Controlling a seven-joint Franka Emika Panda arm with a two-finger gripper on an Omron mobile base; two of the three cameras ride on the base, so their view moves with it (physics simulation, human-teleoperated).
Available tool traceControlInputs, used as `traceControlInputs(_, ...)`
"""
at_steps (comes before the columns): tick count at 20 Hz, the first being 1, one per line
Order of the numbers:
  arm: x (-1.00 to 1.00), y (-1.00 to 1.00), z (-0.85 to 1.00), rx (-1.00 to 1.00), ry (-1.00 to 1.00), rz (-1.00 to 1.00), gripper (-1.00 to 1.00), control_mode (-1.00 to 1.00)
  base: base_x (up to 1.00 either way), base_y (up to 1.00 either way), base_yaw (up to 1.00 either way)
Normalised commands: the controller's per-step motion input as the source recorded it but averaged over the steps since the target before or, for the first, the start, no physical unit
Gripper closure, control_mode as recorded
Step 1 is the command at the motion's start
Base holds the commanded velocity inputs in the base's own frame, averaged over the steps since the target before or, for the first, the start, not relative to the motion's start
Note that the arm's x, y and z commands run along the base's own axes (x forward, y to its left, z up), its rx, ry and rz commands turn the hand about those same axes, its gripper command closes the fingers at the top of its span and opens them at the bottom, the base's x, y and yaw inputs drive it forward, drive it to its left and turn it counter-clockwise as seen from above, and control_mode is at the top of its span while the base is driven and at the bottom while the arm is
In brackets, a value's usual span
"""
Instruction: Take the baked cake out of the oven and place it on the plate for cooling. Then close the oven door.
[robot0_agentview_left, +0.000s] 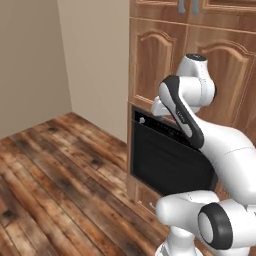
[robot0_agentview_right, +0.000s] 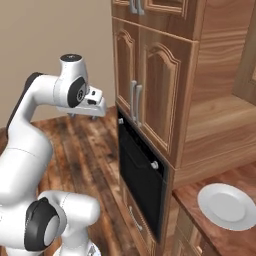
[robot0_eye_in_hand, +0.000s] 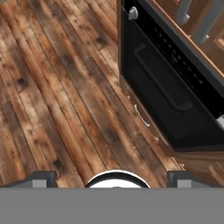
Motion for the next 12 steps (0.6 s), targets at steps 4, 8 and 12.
traceControlInputs(4, 0.00, 0.00, 0.00, 0.00, 0.00, 0.00, -1.00, 1.00, -0.15, -0.31, 0.01)
traceControlInputs(8, 0.00, 0.00, 0.00, 0.00, 0.00, 0.00, -1.00, 1.00, -0.02, -0.50, 0.00)
traceControlInputs(12, 0.00, 0.00, 0.00, 0.00, 0.00, 0.00, -1.00, 1.00, 0.00, -0.73, 0.00)
